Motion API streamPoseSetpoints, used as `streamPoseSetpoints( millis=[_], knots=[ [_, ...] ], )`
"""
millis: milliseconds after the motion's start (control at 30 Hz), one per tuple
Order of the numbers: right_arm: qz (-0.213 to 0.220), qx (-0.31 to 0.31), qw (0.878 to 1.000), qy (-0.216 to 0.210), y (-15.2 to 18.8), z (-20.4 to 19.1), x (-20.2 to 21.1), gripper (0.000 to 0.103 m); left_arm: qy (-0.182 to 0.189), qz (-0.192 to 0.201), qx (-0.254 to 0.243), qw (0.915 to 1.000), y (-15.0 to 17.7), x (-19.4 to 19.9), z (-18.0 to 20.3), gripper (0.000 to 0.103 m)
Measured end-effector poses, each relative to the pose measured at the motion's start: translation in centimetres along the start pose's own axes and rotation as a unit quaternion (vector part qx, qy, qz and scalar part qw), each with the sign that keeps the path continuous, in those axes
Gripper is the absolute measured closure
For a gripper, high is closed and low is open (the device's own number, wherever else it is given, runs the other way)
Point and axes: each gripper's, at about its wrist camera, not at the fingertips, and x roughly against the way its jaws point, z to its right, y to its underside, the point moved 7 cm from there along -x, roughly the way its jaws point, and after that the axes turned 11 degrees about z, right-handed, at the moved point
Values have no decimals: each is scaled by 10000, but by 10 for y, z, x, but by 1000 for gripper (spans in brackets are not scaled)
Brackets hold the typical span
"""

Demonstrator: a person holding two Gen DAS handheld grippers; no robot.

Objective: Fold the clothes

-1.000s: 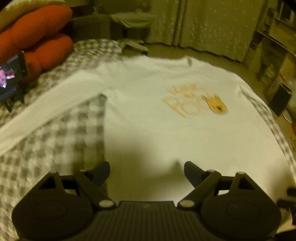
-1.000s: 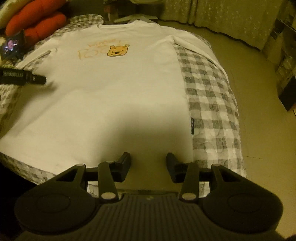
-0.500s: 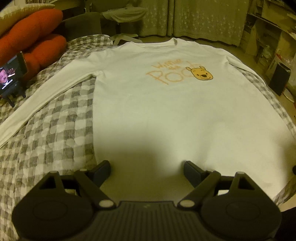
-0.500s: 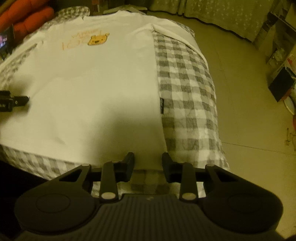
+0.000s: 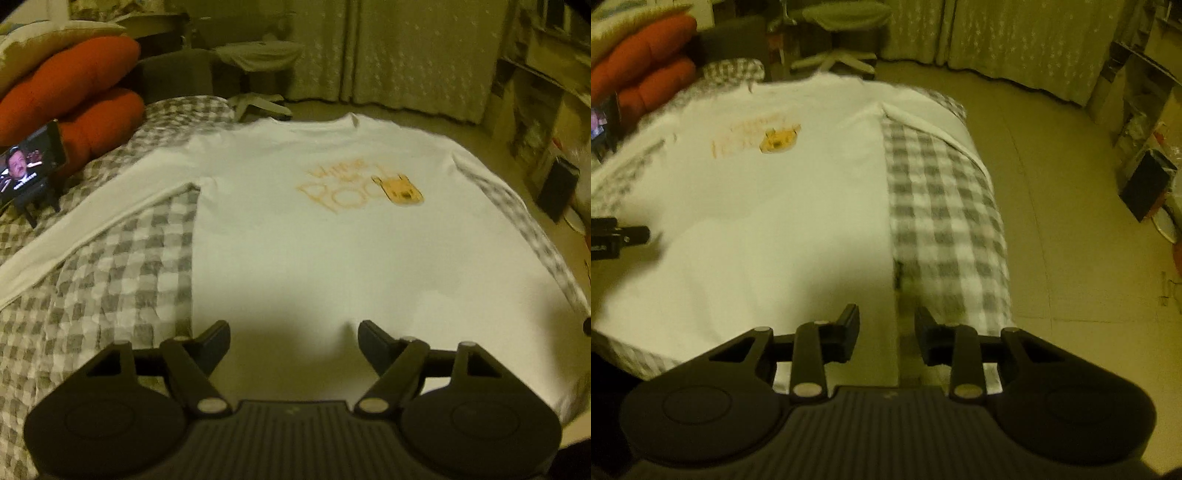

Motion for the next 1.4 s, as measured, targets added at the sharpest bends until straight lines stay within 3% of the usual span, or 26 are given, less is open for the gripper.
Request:
streamPoseSetpoints(
  millis=[267, 800, 1067, 1400],
  knots=[
    [-87, -19, 9997, -248, -24, -24, -32, 69, -53, -259, 372, 9990, 2, -11, -11, 25],
    [166, -465, 9982, -345, -83, -27, -59, 66, -143, -25, 889, 9959, -35, -18, -32, 25],
    [130, -445, 9986, -242, -102, -21, -93, 64, -278, 114, 827, 9961, -59, -33, -35, 26],
    [-208, 23, 9988, -445, -88, -36, -127, 64, -365, -116, 735, 9966, -63, -67, -30, 26]
  ],
)
